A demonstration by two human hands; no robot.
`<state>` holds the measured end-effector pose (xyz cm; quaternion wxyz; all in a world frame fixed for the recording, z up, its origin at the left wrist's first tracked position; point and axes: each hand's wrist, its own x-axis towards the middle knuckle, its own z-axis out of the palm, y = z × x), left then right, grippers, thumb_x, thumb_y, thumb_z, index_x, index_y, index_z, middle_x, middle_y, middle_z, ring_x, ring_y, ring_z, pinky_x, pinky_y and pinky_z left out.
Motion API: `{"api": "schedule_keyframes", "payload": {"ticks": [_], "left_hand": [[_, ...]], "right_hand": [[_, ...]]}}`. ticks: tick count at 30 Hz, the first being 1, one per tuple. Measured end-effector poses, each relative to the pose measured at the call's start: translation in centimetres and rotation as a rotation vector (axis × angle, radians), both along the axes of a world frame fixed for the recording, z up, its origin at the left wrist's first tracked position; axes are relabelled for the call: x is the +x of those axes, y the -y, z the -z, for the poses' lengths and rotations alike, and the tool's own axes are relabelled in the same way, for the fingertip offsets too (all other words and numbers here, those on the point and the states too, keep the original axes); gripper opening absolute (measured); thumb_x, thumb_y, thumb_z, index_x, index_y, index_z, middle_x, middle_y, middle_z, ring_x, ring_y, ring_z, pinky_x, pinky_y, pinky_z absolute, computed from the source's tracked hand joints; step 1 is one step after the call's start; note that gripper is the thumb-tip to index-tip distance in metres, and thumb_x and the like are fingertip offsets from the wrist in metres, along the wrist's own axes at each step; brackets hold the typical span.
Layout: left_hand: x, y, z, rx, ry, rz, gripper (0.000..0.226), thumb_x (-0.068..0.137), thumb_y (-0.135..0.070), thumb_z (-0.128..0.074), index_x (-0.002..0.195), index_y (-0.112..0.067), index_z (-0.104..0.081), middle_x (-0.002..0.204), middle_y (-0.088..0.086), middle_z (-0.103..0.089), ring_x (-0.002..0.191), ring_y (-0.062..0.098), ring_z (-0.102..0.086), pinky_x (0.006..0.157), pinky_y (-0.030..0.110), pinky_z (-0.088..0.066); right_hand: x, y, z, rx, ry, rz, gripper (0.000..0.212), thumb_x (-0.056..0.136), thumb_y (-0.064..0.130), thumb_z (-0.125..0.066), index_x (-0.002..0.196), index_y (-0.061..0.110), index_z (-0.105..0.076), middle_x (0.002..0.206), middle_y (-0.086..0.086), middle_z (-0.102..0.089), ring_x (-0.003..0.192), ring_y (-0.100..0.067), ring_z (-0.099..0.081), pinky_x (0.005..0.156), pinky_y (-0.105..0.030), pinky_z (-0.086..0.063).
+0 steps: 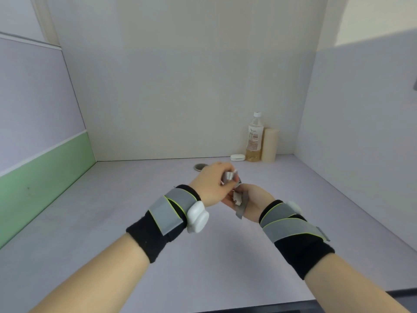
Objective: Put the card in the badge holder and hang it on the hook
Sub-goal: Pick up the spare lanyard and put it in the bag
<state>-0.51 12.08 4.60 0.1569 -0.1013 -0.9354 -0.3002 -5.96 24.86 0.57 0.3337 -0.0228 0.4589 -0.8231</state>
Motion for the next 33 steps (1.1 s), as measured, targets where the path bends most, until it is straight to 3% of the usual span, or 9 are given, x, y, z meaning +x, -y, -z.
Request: {"api": "schedule_keyframes", "payload": {"ticks": [3,8,11,14,20,23,25,28,33], "left_hand": [[-0.1,-0.5,1.0,-0.076,-0.004,0.032,0.006,0.083,-0.019,-0.063,0.088,-0.023,-0.060,0.087,-0.006,-0.051,0.080,0.015,-0.051,0.065,0.011,-0.036],[-0.1,-1.5,1.4,-0.119,0.069,0.070,0.022,0.077,-0.017,-0.068,0.098,-0.016,-0.064,0.099,0.000,-0.053,0.092,0.021,-0.058,0.082,0.028,-0.047],[0.1,-2.2,1.3,-0.074,0.137,0.105,0.041,0.071,-0.008,-0.067,0.111,-0.016,-0.056,0.109,0.002,-0.061,0.097,0.020,-0.062,0.086,0.032,-0.052],[0.2,-2.9,1.1,0.015,0.178,0.146,0.048,0.069,-0.001,-0.062,0.106,-0.020,-0.039,0.111,0.003,-0.062,0.098,0.020,-0.062,0.082,0.034,-0.055],[0.2,-4.7,0.7,0.122,0.153,0.170,0.035,0.078,0.005,-0.048,0.101,-0.017,-0.035,0.113,0.006,-0.060,0.100,0.018,-0.059,0.078,0.018,-0.047],[0.0,-5.0,0.9,0.172,0.084,0.132,0.033,0.078,0.005,-0.044,0.098,-0.020,-0.045,0.107,0.000,-0.063,0.094,0.020,-0.060,0.075,0.019,-0.048],[-0.4,-5.2,1.0,0.197,0.013,0.085,0.033,0.076,0.004,-0.044,0.087,-0.026,-0.052,0.100,-0.004,-0.064,0.092,0.023,-0.062,0.074,0.021,-0.048],[-0.5,-6.0,0.6,0.214,-0.062,0.054,0.032,0.078,0.003,-0.048,0.078,-0.029,-0.054,0.089,-0.010,-0.064,0.091,0.012,-0.062,0.069,0.009,-0.042],[-0.3,-7.9,-0.3,0.259,-0.138,0.090,0.020,0.081,0.001,-0.051,0.086,-0.017,-0.058,0.081,-0.016,-0.060,0.083,-0.002,-0.059,0.065,0.005,-0.044]], "right_hand": [[0.0,-0.3,0.0,-0.118,0.040,0.007,0.026,0.082,0.004,-0.033,0.094,-0.001,-0.056,0.075,-0.019,-0.070,0.066,-0.029,-0.068,0.062,-0.038,-0.057],[-0.2,-1.4,-0.8,-0.162,0.130,-0.027,0.039,0.089,0.039,-0.039,0.090,0.005,-0.059,0.080,-0.015,-0.064,0.075,-0.030,-0.063,0.072,-0.038,-0.051],[-0.1,-1.6,-1.0,-0.044,0.047,-0.045,0.027,0.091,0.033,-0.047,0.080,0.011,-0.059,0.072,-0.009,-0.061,0.061,-0.022,-0.067,0.055,-0.029,-0.055],[-0.8,-2.0,-0.6,0.058,-0.026,0.070,0.018,0.093,0.023,-0.048,0.085,0.009,-0.058,0.072,-0.009,-0.062,0.058,-0.020,-0.065,0.049,-0.026,-0.053],[-1.7,-3.1,0.0,0.062,-0.005,0.272,0.030,0.092,0.018,-0.054,0.118,0.002,-0.055,0.116,-0.022,-0.060,0.102,-0.031,-0.063,0.064,-0.032,-0.058],[-0.8,-3.7,-1.0,0.071,-0.016,0.302,0.012,0.093,0.019,-0.052,0.099,0.010,-0.056,0.095,-0.014,-0.061,0.076,-0.023,-0.064,0.039,-0.019,-0.047],[-0.4,-4.4,-1.6,0.146,-0.080,0.326,0.012,0.092,0.022,-0.053,0.089,0.011,-0.054,0.074,-0.010,-0.058,0.055,-0.016,-0.058,0.034,-0.016,-0.036],[0.2,-5.9,-2.5,0.277,-0.228,0.349,0.022,0.090,0.028,-0.054,0.076,0.011,-0.055,0.064,-0.008,-0.052,0.052,-0.016,-0.042,0.033,-0.017,-0.028],[1.2,-7.6,-4.1,0.359,-0.342,0.381,0.028,0.087,0.041,-0.052,0.079,0.015,-0.057,0.064,-0.003,-0.050,0.050,-0.014,-0.039,0.035,-0.018,-0.025]]}}
